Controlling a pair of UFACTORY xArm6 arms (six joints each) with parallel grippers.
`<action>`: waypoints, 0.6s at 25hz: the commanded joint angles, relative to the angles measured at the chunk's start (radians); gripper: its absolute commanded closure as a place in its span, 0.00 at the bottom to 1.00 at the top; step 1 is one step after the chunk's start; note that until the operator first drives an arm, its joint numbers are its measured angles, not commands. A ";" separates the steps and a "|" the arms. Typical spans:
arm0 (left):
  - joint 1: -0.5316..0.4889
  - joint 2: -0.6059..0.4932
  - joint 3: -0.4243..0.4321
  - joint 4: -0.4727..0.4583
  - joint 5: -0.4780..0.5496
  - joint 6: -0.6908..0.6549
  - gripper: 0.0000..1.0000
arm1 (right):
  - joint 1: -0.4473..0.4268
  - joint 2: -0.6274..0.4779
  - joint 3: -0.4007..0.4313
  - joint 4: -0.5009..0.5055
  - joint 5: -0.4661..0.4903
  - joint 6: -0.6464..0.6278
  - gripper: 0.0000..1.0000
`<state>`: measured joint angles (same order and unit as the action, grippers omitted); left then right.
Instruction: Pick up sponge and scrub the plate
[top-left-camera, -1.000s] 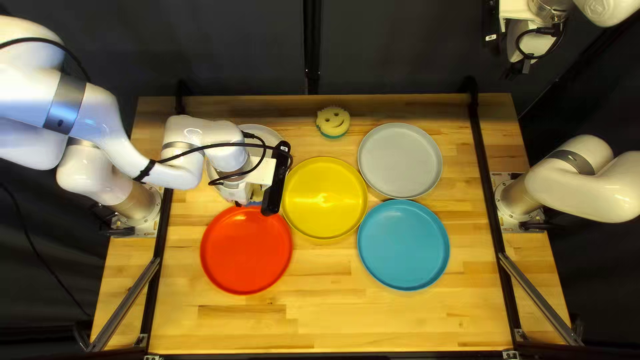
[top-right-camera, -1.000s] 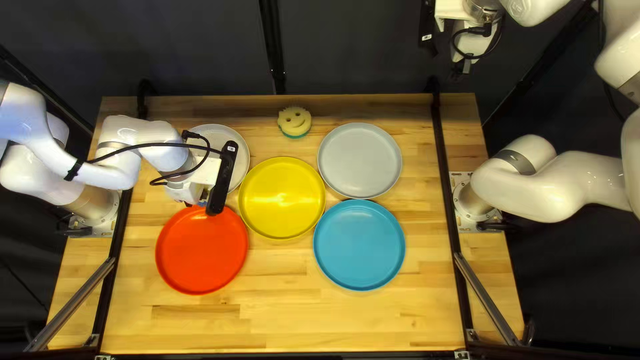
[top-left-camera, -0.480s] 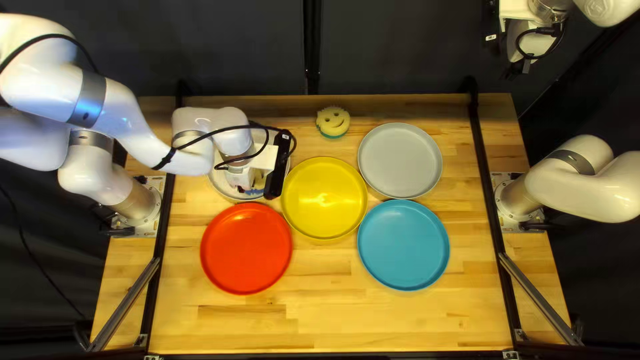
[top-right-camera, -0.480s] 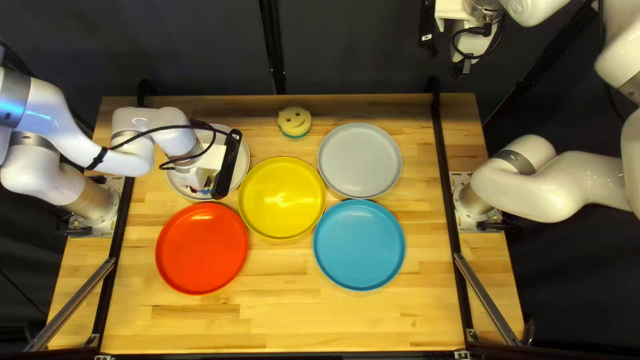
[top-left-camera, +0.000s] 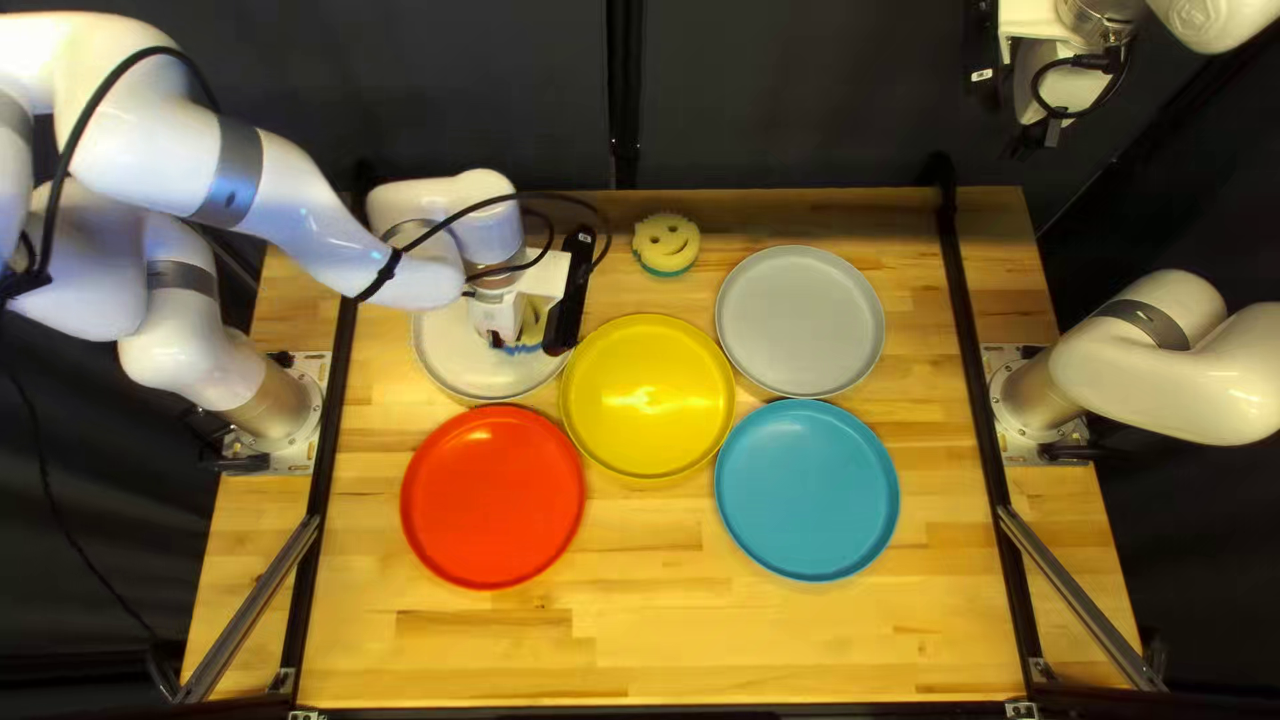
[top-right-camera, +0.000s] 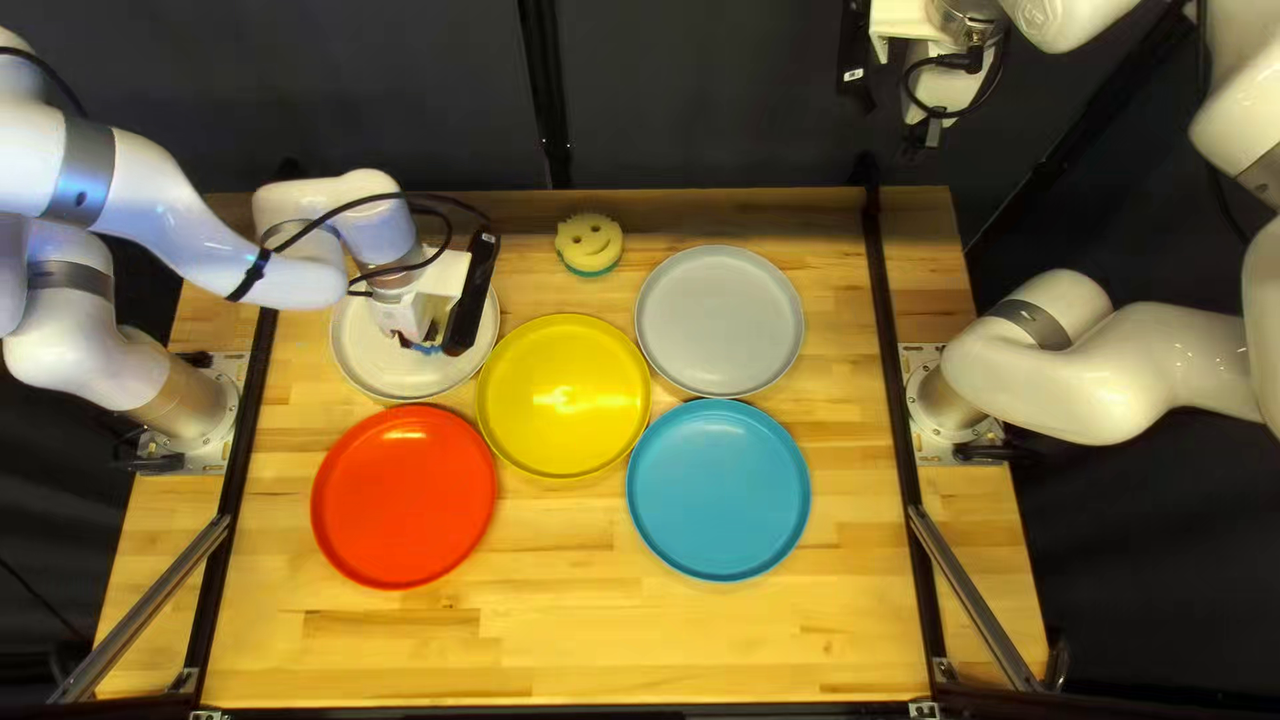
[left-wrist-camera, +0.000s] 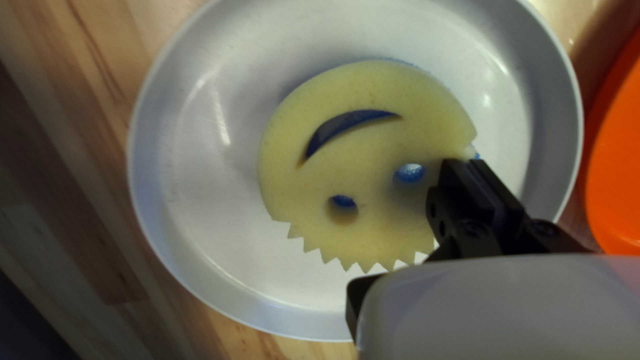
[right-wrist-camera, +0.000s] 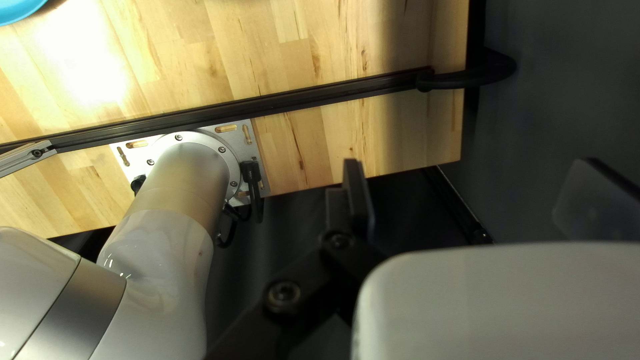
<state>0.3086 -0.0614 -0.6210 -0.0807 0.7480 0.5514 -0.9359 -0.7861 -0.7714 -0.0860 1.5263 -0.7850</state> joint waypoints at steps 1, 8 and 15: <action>-0.006 0.015 -0.009 0.000 -0.005 0.005 1.00 | 0.000 0.000 0.000 0.000 0.000 0.000 0.00; -0.063 -0.008 0.059 -0.018 -0.038 -0.023 1.00 | 0.000 0.000 0.000 0.000 0.000 0.000 0.00; -0.160 -0.116 0.148 -0.023 -0.016 -0.122 1.00 | 0.000 0.000 0.000 0.000 0.000 0.000 0.00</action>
<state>0.1775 -0.1439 -0.4976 -0.1034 0.7200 0.4634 -0.9359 -0.7861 -0.7714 -0.0860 1.5263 -0.7850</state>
